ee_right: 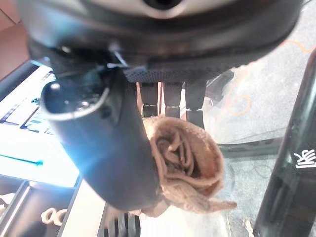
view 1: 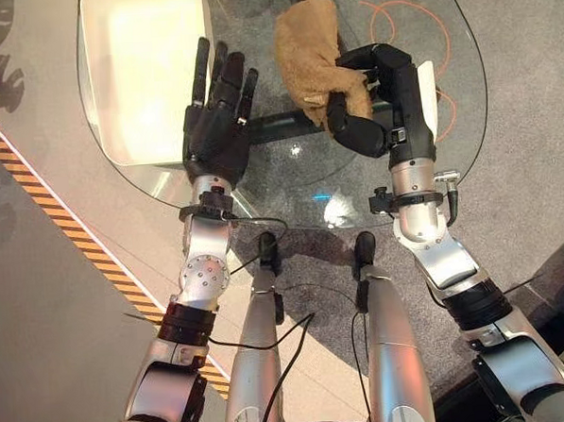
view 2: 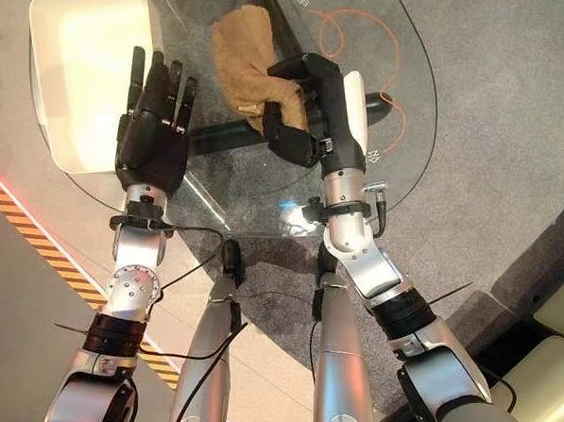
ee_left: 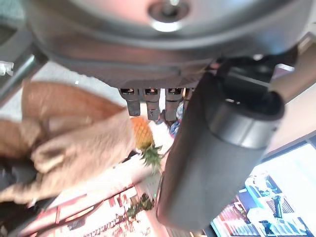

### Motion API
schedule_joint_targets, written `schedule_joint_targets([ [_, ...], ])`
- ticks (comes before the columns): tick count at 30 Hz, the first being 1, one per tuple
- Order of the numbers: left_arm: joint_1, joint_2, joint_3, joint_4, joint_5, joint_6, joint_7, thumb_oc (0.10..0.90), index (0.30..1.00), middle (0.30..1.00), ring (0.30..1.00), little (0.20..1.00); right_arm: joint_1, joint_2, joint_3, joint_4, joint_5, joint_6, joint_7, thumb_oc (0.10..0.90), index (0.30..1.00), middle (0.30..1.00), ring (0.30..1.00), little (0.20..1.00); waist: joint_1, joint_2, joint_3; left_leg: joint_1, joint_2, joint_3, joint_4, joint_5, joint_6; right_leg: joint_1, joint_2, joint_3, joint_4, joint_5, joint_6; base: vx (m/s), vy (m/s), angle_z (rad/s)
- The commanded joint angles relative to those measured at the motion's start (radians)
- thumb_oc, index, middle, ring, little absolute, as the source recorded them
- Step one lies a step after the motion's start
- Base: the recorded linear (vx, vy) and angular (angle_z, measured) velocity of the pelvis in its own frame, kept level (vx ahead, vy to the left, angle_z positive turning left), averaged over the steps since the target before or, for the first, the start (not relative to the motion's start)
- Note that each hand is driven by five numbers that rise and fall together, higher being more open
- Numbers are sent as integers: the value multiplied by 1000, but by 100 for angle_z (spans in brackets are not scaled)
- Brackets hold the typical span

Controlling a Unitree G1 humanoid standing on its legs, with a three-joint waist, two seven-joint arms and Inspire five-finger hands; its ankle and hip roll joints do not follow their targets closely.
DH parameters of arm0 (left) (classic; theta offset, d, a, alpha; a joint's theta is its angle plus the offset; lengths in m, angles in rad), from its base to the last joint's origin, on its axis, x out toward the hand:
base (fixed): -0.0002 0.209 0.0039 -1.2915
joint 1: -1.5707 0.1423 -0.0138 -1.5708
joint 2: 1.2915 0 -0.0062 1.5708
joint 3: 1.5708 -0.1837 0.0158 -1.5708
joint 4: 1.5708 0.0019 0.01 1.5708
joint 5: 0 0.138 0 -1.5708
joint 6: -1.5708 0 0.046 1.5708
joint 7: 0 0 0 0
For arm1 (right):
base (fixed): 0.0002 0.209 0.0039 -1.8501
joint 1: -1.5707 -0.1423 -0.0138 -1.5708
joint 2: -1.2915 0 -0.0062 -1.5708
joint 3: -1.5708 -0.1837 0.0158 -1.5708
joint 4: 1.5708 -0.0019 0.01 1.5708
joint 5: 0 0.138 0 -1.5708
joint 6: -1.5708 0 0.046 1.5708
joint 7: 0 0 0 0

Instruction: Wipe the table with a cloth and put it in the basket.

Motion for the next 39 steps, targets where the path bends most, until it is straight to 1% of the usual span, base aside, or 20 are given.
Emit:
schedule_joint_targets([
  [1, -110, 23, 17, -93, -26, -15, -67, 800, 900, 900, 900, 900, -190, 43, -13, -267, -36, -176, 12, 100, 300, 300, 300, 200, -1, -30, -28, 36, -109, 81, 10, -55, 88, 76, 93, -59, -126, 37, -20, 0, 0, 0],
  [2, -111, 17, 12, -91, -29, -10, -63, 800, 900, 900, 900, 900, -190, 50, -5, -269, -36, -178, 25, 100, 300, 300, 300, 200, -2, -31, -28, 44, -110, 81, 14, -66, 88, 82, 93, -59, -122, 26, -19, 0, 0, 0],
  [3, -115, 17, 12, -92, -29, -10, -62, 800, 900, 900, 900, 900, -195, 50, -3, -270, -37, -178, 26, 100, 300, 300, 300, 200, -1, -31, -28, 37, -110, 81, 10, -56, 88, 76, 93, -59, -127, 37, -20, 0, 0, 0],
  [6, -121, 9, 2, -84, -28, -7, -51, 800, 900, 900, 900, 900, -202, 60, 18, -272, -47, -176, 35, 100, 300, 300, 300, 200, 0, -31, -28, 45, -112, 80, 15, -67, 86, 85, 91, -59, -125, 27, -19, 0, 0, 0],
  [8, -127, 8, -1, -79, -25, -4, -41, 800, 900, 900, 900, 900, -214, 59, 25, -274, -37, -172, 45, 100, 300, 300, 300, 200, 1, -31, -28, 45, -113, 79, 13, -66, 87, 86, 91, -61, -127, 27, -19, 0, 0, 0],
  [9, -132, 7, -1, -78, -26, -4, -38, 800, 900, 900, 900, 900, -220, 59, 27, -278, -35, -168, 49, 100, 300, 300, 300, 200, 1, -31, -28, 39, -113, 79, 9, -56, 87, 80, 92, -62, -131, 36, -20, 0, 0, 0],
  [10, -131, 8, -3, -76, -29, -4, -35, 800, 900, 900, 900, 900, -218, 59, 30, -280, -34, -167, 53, 100, 300, 300, 300, 200, 1, -32, -28, 45, -113, 79, 12, -65, 86, 86, 90, -61, -128, 27, -19, 0, 0, 0],
  [12, -138, 8, -5, -73, -25, -6, -31, 800, 900, 900, 900, 900, -226, 59, 35, -284, -33, -161, 57, 100, 300, 300, 300, 200, 1, -33, -28, 36, -114, 79, 11, -56, 86, 79, 91, -63, -132, 36, -20, 0, 0, 0],
  [13, -137, 6, -5, -72, -21, -4, -25, 800, 900, 900, 900, 900, -224, 60, 37, -284, -31, -160, 59, 100, 300, 300, 300, 200, 2, -33, -28, 43, -114, 78, 15, -66, 85, 85, 90, -63, -127, 25, -19, 0, 0, 0],
  [14, -140, 7, -7, -75, -19, -6, -17, 800, 900, 900, 900, 900, -227, 61, 39, -284, -33, -163, 60, 100, 300, 300, 300, 200, 2, -33, -28, 36, -115, 78, 10, -56, 85, 79, 91, -64, -133, 36, -20, 0, 0, 0],
  [17, -136, 4, -9, -75, -15, -6, -1, 800, 900, 900, 900, 900, -226, 67, 42, -287, -35, -163, 66, 100, 300, 300, 300, 200, 3, -33, -28, 42, -116, 77, 13, -65, 85, 85, 90, -64, -129, 26, -19, 0, 0, 0],
  [18, -141, 5, -11, -74, -5, -9, 12, 800, 900, 900, 900, 900, -231, 68, 46, -288, -36, -164, 64, 100, 300, 300, 300, 200, 3, -33, -28, 35, -115, 78, 9, -56, 85, 79, 91, -66, -134, 36, -20, 0, 0, 0],
  [21, -139, 0, -13, -70, 3, -11, 26, 800, 900, 900, 900, 900, -232, 70, 47, -291, -36, -163, 64, 100, 300, 300, 300, 200, 3, -34, -28, 43, -116, 77, 13, -66, 85, 85, 90, -66, -128, 25, -19, 0, 0, 0],
  [22, -141, 0, -11, -66, 21, -22, 44, 800, 900, 900, 900, 900, -238, 69, 45, -297, -45, -163, 60, 100, 300, 300, 300, 200, 4, -33, -28, 35, -116, 77, 10, -56, 85, 77, 92, -66, -132, 35, -20, 0, 0, 0],
  [23, -138, -1, -12, -63, 26, -31, 50, 800, 900, 900, 900, 900, -235, 70, 47, -300, -50, -163, 54, 100, 300, 300, 300, 200, 3, -34, -28, 43, -116, 77, 13, -66, 85, 84, 91, -66, -127, 25, -20, 0, 0, 0],
  [26, -144, 8, -5, -47, 53, -46, 65, 800, 900, 900, 900, 900, -243, 67, 40, -301, -38, -166, 49, 100, 300, 300, 300, 200, 3, -35, -28, 37, -116, 76, 10, -56, 85, 79, 94, -65, -130, 34, -20, 0, 0, 0],
  [29, -142, 11, -4, -45, 79, -49, 80, 800, 900, 900, 900, 900, -240, 70, 37, -304, -24, -170, 59, 100, 300, 300, 300, 200, 3, -35, -28, 44, -115, 76, 11, -64, 84, 84, 94, -65, -124, 25, -18, 0, 0, 0],
  [31, -142, 14, -2, -46, 105, -52, 97, 800, 900, 900, 900, 900, -237, 72, 33, -313, -27, -175, 70, 100, 300, 300, 300, 200, 3, -35, -28, 36, -115, 76, 6, -53, 84, 76, 95, -67, -129, 35, -19, 0, 0, 0],
  [32, -139, 12, -4, -45, 109, -52, 101, 800, 900, 900, 900, 900, -232, 74, 32, -316, -26, -177, 73, 100, 300, 300, 300, 200, 3, -35, -28, 43, -116, 75, 9, -62, 84, 82, 95, -66, -125, 26, -18, 0, 0, 0],
  [39, -141, 10, -3, -43, 132, -50, 129, 800, 900, 900, 900, 900, -234, 81, 35, -331, -30, -185, 76, 100, 300, 300, 300, 200, 4, -34, -28, 34, -116, 74, 5, -50, 83, 75, 95, -68, -127, 34, -19, 0, 0, 0],
])
